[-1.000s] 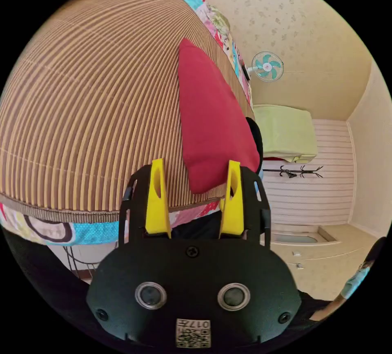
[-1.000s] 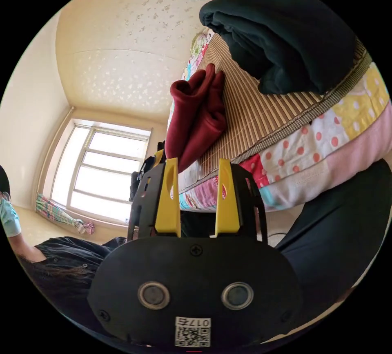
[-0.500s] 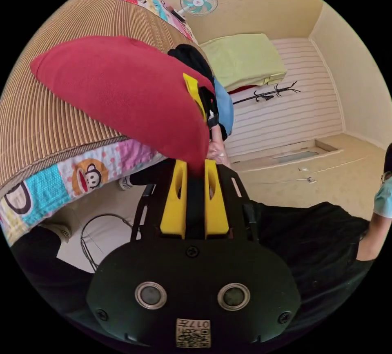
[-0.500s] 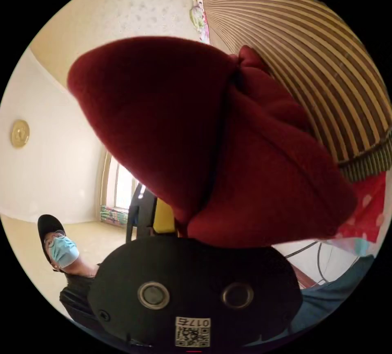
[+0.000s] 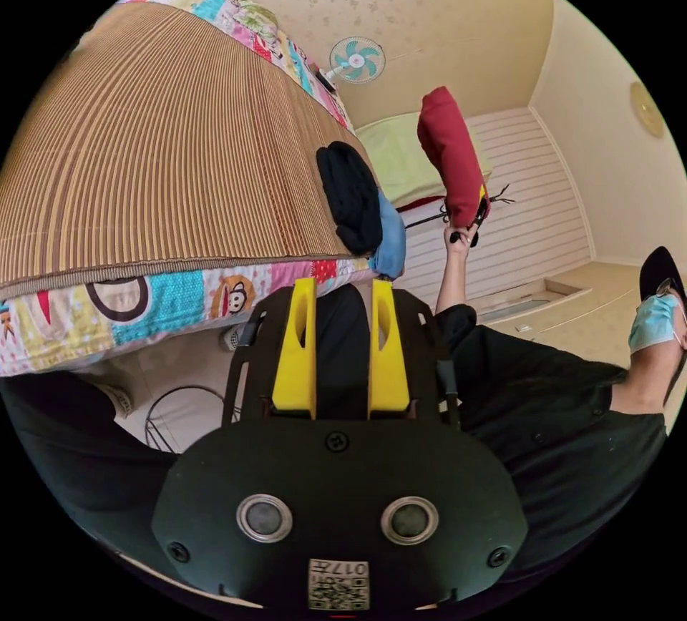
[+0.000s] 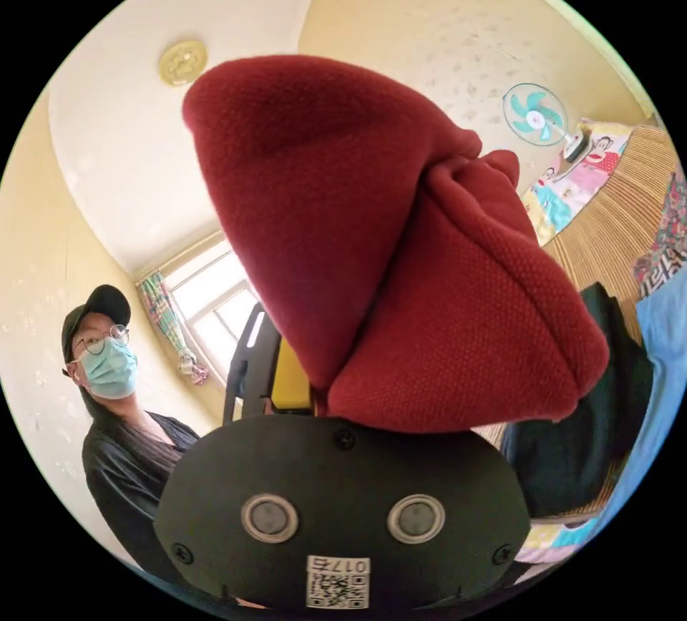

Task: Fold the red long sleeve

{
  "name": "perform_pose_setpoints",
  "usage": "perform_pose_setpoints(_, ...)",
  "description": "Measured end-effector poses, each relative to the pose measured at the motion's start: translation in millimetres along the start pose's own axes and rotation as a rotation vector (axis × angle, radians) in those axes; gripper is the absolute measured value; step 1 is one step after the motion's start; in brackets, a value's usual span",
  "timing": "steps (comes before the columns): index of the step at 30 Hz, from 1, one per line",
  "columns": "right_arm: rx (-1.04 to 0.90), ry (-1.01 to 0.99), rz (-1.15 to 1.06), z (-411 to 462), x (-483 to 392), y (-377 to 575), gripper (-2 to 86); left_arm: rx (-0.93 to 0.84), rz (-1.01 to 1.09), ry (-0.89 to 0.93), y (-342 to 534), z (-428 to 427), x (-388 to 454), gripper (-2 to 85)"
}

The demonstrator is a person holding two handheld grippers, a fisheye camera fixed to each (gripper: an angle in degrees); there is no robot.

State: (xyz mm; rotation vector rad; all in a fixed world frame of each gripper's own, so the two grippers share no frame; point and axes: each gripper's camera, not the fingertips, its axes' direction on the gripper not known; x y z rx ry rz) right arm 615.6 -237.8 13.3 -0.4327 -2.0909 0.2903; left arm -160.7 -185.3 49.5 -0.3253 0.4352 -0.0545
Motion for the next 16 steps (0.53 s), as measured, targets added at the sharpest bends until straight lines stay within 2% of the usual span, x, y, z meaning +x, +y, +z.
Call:
perform_pose_setpoints(3, 0.113, 0.214, 0.200, -87.8, 54.0, -2.6, 11.7, 0.028, -0.053, -0.026, -2.0, -4.9, -19.5, 11.3)
perform_pose_setpoints(5, 0.216, 0.438, 0.495, -158.2, 111.2, 41.3, 12.9, 0.040, -0.080, -0.050, -4.8, -7.6, -29.3, 11.3)
perform_pose_setpoints(8, 0.248, 0.720, 0.779, -210.0, 131.2, 131.3, 11.9, 0.068, -0.113, -0.105, -10.7, -17.7, -43.1, 11.3)
perform_pose_setpoints(11, 0.253, 0.691, 0.670, -206.0, 97.2, 204.7, 4.7, 0.145, -0.149, -0.217, -17.1, -48.0, -56.3, 11.3)
perform_pose_setpoints(14, 0.199, 0.789, 0.665, -177.0, 64.8, 260.5, 2.3, 0.282, -0.196, -0.375, -28.3, -104.0, -71.6, 11.9)
perform_pose_setpoints(16, 0.127, 0.830, 0.586, -147.8, 45.3, 273.1, 1.4, 0.384, -0.210, -0.540, -52.8, -158.2, -80.7, 12.7)
